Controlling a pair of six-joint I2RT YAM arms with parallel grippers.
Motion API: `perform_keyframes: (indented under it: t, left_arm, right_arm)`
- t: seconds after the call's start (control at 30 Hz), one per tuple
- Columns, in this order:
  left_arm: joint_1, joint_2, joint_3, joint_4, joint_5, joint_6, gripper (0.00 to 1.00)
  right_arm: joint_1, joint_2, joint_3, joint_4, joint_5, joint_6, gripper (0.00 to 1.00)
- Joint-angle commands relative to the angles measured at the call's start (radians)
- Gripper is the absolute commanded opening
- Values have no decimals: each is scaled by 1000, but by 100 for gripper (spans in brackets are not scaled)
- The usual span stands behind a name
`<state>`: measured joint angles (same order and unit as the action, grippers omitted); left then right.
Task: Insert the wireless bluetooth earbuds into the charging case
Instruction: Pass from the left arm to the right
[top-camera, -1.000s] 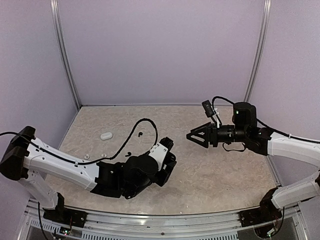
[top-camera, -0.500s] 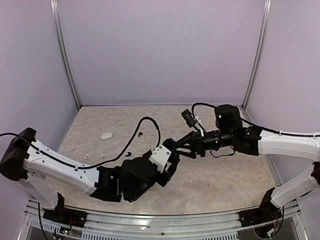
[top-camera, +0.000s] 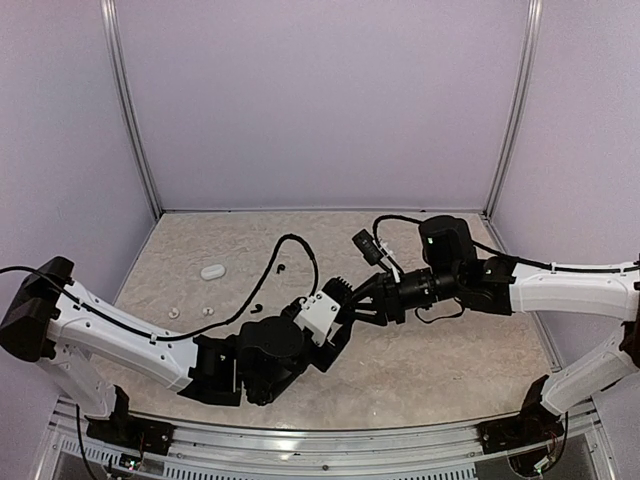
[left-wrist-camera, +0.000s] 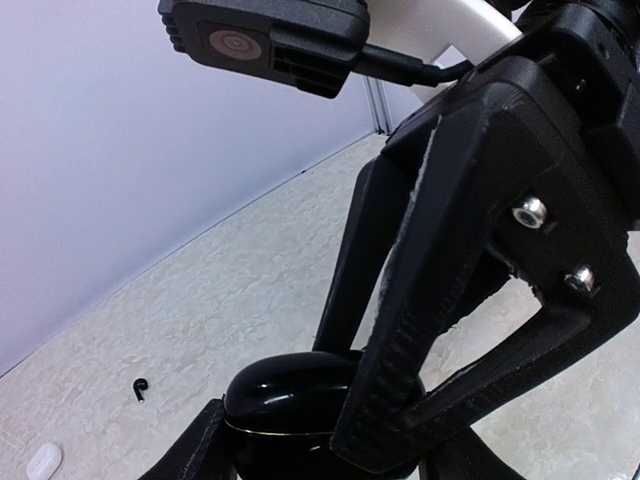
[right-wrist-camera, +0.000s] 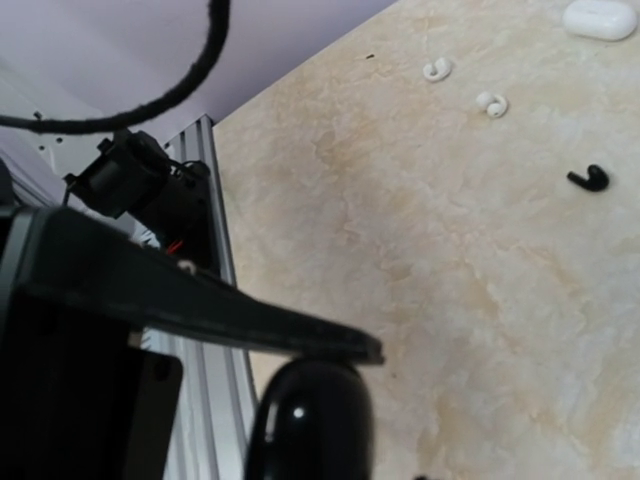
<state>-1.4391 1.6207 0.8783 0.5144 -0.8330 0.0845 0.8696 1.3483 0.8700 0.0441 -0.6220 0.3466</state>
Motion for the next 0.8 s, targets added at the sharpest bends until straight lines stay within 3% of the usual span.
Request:
perform_keyframes:
  t: [0.0,0.17,0.3,0.5,0.77]
  left_arm:
    - [-10,-22,-16,81,-41,40,49]
    - [-15,-24,-24,90,-50,53,55]
    - [-17,-38,-39,68,-35,63,79]
    - [-16,-145,-162,58,100,138,98]
    - [-32,-393,-324,-42,354,377,99]
  right_arm:
    - [12,24,14,12,-41,19,37]
    - [12,28,30,-7,-45,11,28]
    - [10,17,52,-37,-32,-19,22]
    - [-11,-2,82,-137,-29,-73,20]
    - [-25,-8,106,-273,-122,-148,17]
